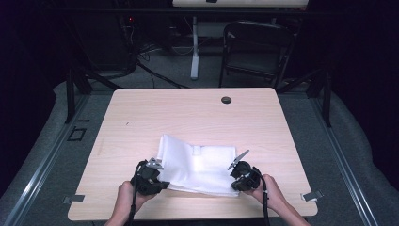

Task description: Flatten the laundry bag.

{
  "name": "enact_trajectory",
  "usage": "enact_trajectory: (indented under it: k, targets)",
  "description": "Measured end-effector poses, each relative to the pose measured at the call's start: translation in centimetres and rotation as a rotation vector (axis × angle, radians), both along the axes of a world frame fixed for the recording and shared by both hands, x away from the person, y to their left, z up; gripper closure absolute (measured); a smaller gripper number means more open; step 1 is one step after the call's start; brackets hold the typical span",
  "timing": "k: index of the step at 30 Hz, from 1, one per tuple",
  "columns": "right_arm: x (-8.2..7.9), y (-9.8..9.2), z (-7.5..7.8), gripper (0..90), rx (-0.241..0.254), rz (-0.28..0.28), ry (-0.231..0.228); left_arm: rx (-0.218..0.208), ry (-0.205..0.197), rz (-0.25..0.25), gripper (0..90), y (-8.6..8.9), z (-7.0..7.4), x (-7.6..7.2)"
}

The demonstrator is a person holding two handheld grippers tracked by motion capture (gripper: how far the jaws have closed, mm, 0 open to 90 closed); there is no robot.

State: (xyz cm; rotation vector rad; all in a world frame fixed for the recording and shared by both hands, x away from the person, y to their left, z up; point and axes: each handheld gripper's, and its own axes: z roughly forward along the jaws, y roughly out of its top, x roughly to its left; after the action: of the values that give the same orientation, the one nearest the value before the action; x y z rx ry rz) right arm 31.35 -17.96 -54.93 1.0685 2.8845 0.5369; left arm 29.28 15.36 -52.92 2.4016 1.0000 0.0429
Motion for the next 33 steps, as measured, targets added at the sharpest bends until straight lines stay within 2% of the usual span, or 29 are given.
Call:
enact_trajectory:
  k: [2,3,6,7,10,13,16,19,21,22,25,27,28,32,33]
  targets:
    - [-0.1,-0.1,0.0,90.0,0.005,-0.003,0.0,0.018,0.011,-0.015,82.7,-0.2,-0.3,-0.1]
    - [-0.1,-0.3,0.1,90.0,-0.011,0.002,0.003,0.017,0.018,-0.018,82.8,-0.3,-0.4,-0.1]
    - [-0.2,-0.6,0.0,90.0,-0.006,-0.013,0.002,0.026,0.043,-0.032,82.8,-0.5,-0.7,-0.1]
    - [-0.1,-0.8,0.1,90.0,-0.019,-0.003,0.006,0.026,0.051,-0.037,82.6,-0.5,-0.7,-0.1]
    - [0.0,-1.0,0.1,90.0,-0.024,0.011,0.012,0.032,0.061,-0.045,81.0,-0.6,-0.7,-0.1]
    - [0.0,-1.1,0.1,90.0,-0.027,0.012,-0.001,0.03,0.059,-0.055,76.3,-0.6,-0.4,-0.5]
    - [0.0,-1.2,0.1,90.0,-0.032,0.015,-0.005,0.025,0.062,-0.041,65.4,-0.1,-0.1,-0.7]
    - [0.0,-1.2,0.3,90.0,-0.02,0.014,-0.003,0.018,0.061,-0.003,47.5,0.7,0.4,-1.0]
    - [-0.1,-1.3,0.5,87.1,-0.005,0.005,-0.008,0.016,0.047,0.022,40.4,1.1,0.6,-1.2]
    - [-0.1,-1.4,0.7,85.9,-0.008,0.018,-0.01,0.009,0.044,0.032,37.6,1.4,0.8,-1.2]
    - [-0.1,-1.7,1.2,78.4,0.012,0.005,-0.024,-0.009,0.024,0.067,28.0,1.9,1.3,-1.6]
    - [-0.1,-2.1,1.6,70.2,0.021,-0.006,-0.027,-0.008,0.001,0.079,23.4,2.2,1.6,-1.8]
    - [-0.1,-2.3,1.7,68.7,0.025,-0.01,-0.03,-0.004,-0.016,0.087,21.5,2.3,1.8,-1.9]
    - [0.0,-2.9,2.4,54.3,0.038,-0.036,-0.043,0.022,-0.033,0.109,19.0,2.9,2.1,-2.0]
    - [0.0,-3.0,2.4,48.0,0.063,-0.046,-0.049,0.015,-0.038,0.112,18.7,3.1,2.1,-2.0]
